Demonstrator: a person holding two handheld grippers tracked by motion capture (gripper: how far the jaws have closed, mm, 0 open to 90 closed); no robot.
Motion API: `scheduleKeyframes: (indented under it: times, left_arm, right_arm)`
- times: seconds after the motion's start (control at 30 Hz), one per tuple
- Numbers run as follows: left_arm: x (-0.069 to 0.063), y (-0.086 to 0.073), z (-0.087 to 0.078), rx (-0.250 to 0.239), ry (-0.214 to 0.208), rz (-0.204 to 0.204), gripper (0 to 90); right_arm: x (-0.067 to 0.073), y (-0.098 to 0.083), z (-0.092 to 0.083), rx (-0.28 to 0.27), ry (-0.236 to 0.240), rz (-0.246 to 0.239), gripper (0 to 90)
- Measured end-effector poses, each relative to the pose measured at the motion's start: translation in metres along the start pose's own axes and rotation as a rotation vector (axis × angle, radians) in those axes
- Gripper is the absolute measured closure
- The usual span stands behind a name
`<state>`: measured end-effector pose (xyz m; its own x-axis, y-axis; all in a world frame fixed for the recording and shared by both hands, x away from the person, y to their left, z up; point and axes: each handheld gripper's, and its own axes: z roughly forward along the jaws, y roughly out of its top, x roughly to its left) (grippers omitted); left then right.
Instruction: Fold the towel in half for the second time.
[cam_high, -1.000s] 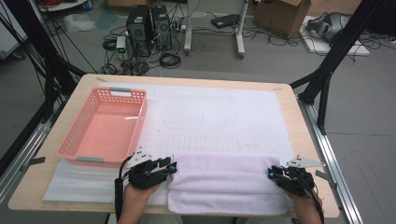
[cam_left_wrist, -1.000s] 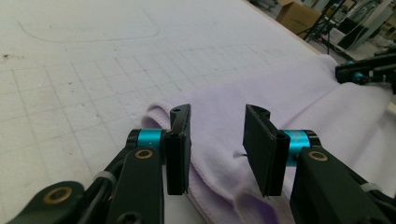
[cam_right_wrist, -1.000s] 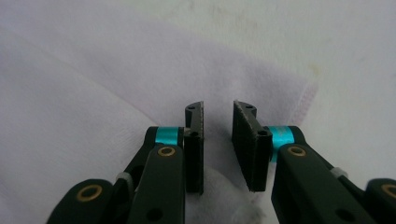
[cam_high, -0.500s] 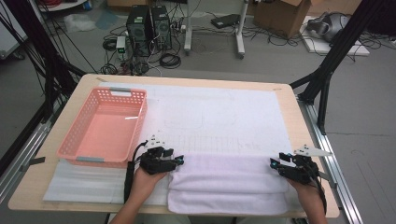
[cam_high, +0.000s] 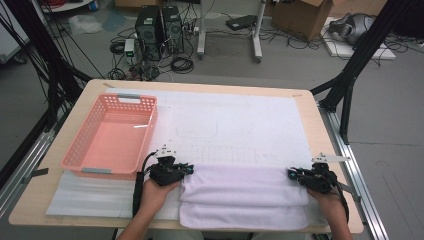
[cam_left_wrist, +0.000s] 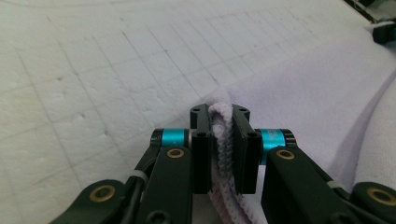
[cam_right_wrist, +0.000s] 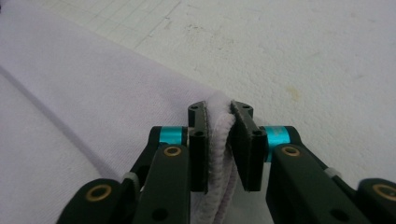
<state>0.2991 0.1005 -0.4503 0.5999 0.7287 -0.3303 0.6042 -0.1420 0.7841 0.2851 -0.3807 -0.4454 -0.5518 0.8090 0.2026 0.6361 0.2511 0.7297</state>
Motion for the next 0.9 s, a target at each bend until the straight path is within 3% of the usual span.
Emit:
scheduleKeyframes:
  times: [0.23,0.27,0.37,0.43,0.57,0.67,0.73,0.8,0.9]
  left_arm:
    - [0.002,0.021,-0.001,-0.081,0.024,0.017,80.3]
    - [0.004,0.025,0.002,-0.107,0.026,0.011,80.3]
    - [0.011,0.044,0.015,-0.104,0.061,0.032,80.0]
    - [0.016,0.055,0.021,-0.104,0.069,0.016,79.6]
    - [0.029,0.069,0.035,-0.119,0.083,-0.003,79.4]
    - [0.036,0.077,0.044,-0.091,0.102,-0.003,79.5]
    - [0.04,0.079,0.048,-0.126,0.108,-0.031,79.7]
    - [0.044,0.079,0.053,-0.119,0.117,-0.065,79.7]
    - [0.044,0.076,0.058,-0.104,0.138,-0.065,76.0]
  right_arm:
    - [0.001,0.014,-0.004,-0.09,-0.067,-0.052,79.7]
    - [0.0,0.022,-0.001,-0.106,-0.11,-0.075,79.6]
    - [-0.007,0.032,0.004,-0.119,-0.132,-0.069,79.4]
    - [-0.013,0.04,0.01,-0.108,-0.15,-0.078,79.3]
    - [-0.026,0.057,0.019,-0.12,-0.158,-0.031,79.2]
    - [-0.032,0.068,0.028,-0.104,-0.179,-0.027,79.2]
    - [-0.035,0.074,0.034,-0.097,-0.201,-0.036,79.1]
    - [-0.038,0.077,0.039,-0.114,-0.202,0.002,79.0]
    - [-0.04,0.078,0.046,-0.124,-0.212,0.042,77.7]
